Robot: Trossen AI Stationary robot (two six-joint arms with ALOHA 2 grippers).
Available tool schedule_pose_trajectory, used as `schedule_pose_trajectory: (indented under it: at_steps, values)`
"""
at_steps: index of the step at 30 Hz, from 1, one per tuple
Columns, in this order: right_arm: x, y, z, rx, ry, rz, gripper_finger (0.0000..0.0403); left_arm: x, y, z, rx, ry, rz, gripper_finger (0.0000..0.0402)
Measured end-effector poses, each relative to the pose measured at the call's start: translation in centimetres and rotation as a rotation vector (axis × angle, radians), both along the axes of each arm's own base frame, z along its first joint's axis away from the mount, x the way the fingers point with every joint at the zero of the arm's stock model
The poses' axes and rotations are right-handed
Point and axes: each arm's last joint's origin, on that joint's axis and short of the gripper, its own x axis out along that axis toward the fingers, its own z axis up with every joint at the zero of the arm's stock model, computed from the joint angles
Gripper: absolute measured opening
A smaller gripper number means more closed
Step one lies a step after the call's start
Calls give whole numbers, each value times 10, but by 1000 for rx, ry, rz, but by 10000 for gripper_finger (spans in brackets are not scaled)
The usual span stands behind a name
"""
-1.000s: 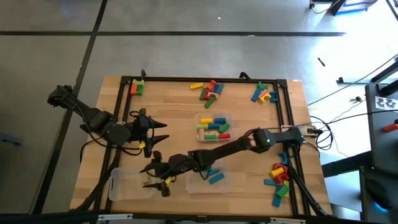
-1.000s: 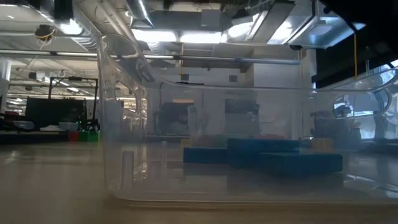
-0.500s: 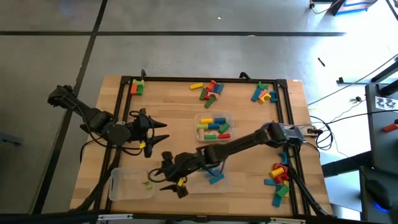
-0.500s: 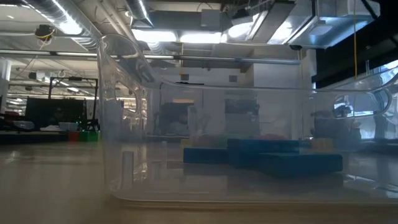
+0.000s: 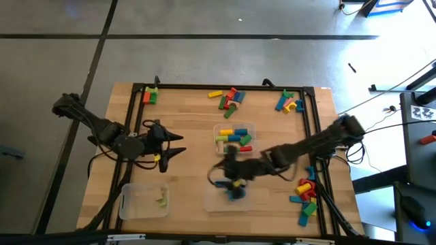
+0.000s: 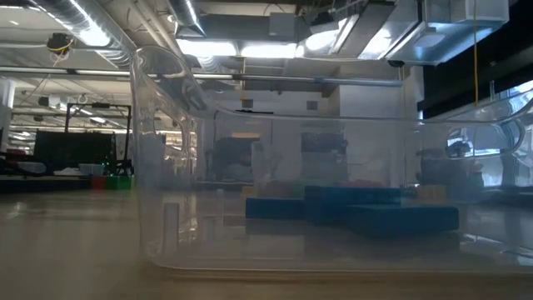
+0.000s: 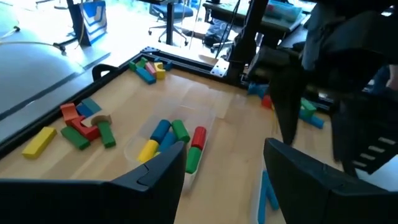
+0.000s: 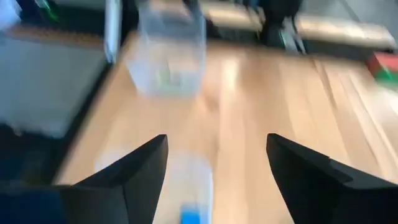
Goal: Sort blocks by size
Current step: Put the red arch block into the bottom left transparent bin
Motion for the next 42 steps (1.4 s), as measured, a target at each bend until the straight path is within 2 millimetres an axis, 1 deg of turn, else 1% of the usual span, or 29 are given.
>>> schedule_pose_trajectory:
  at_steps: [2,4,7,9,13,17,20,23,28,32,37,42]
  values:
    - [-22,2,-4,-38,81,-50,273,4,-3,-3,7,13,-1,210]
    - [-44,5,-4,-63,159,-94,273,9,-5,-7,23,27,-4,210]
    - [-71,11,0,-60,245,-164,273,17,-10,-13,45,47,-9,210]
    - [-86,15,-4,-65,326,-200,273,22,-13,-17,54,64,-8,210]
    - [-107,22,-12,-72,448,-274,273,33,-20,-28,72,92,-9,210]
    - [-124,28,-19,-81,546,-348,273,45,-27,-34,68,82,-12,210]
    - [-136,33,-23,-70,583,-383,273,52,-31,-39,57,81,-27,210]
    - [-149,36,-37,-82,653,-401,273,57,-35,-44,51,86,-40,210]
    - [-168,40,-67,-38,817,-415,273,64,-39,-53,63,115,-41,210]
    - [-182,46,-83,4,902,-410,273,70,-42,-58,58,111,-37,210]
    - [-193,52,-97,42,909,-427,273,83,-45,-66,42,82,-25,210]
    - [-194,50,-113,80,889,-434,273,98,-49,-79,34,71,-12,210]
